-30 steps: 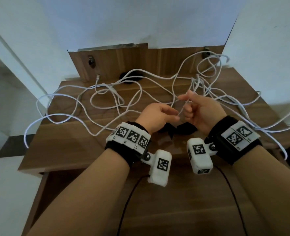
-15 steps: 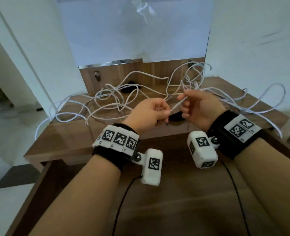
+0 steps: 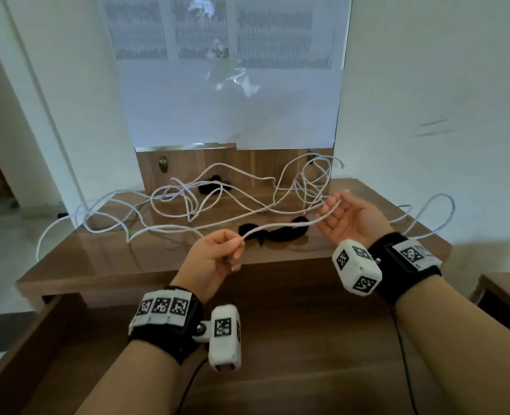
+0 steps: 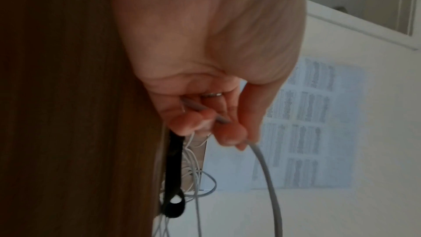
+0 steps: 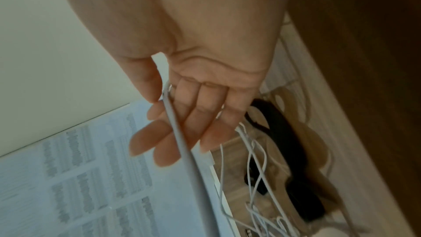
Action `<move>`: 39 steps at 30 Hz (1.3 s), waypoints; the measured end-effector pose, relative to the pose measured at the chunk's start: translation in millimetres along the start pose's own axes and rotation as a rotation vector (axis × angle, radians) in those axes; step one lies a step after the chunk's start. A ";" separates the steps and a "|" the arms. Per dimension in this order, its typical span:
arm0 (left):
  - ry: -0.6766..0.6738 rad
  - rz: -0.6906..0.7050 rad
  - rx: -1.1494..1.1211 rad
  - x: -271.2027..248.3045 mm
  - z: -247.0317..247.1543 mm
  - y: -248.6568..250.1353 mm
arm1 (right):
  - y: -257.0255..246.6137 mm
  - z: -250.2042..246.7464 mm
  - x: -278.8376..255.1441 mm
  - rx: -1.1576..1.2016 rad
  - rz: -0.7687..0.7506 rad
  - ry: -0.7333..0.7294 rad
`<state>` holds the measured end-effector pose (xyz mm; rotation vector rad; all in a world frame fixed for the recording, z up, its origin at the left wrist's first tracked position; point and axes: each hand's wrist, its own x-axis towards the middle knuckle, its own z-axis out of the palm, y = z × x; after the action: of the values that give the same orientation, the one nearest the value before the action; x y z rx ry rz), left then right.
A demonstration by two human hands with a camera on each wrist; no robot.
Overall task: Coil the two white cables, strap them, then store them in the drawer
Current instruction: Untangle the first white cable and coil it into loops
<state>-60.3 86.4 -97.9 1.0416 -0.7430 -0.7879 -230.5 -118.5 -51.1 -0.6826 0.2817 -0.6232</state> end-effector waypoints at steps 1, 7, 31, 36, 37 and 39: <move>-0.007 0.017 -0.005 -0.9 -1.0 -1.7 | 3.9 -4.0 2.4 -0.001 -0.012 0.020; -0.019 0.064 0.073 -2.5 1.8 -7.7 | 26.0 -17.7 6.2 -0.018 -0.021 -0.035; 0.191 0.072 0.690 -20.8 36.7 -11.6 | 83.6 11.0 -41.2 -0.913 0.472 -0.649; 0.098 0.113 0.671 -24.1 28.1 -3.7 | 65.1 12.2 -37.3 -0.889 0.273 -0.169; 0.074 0.121 0.675 -25.2 25.9 -1.2 | 58.4 9.9 -34.8 -0.821 0.232 -0.077; -0.001 0.127 0.698 -26.7 20.2 2.6 | 43.9 5.5 -31.7 -0.659 0.145 0.023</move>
<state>-90.3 100.5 -93.1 1.5938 -1.1118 -0.4152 -233.6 -69.5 -74.7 -1.2745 0.5638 -0.3929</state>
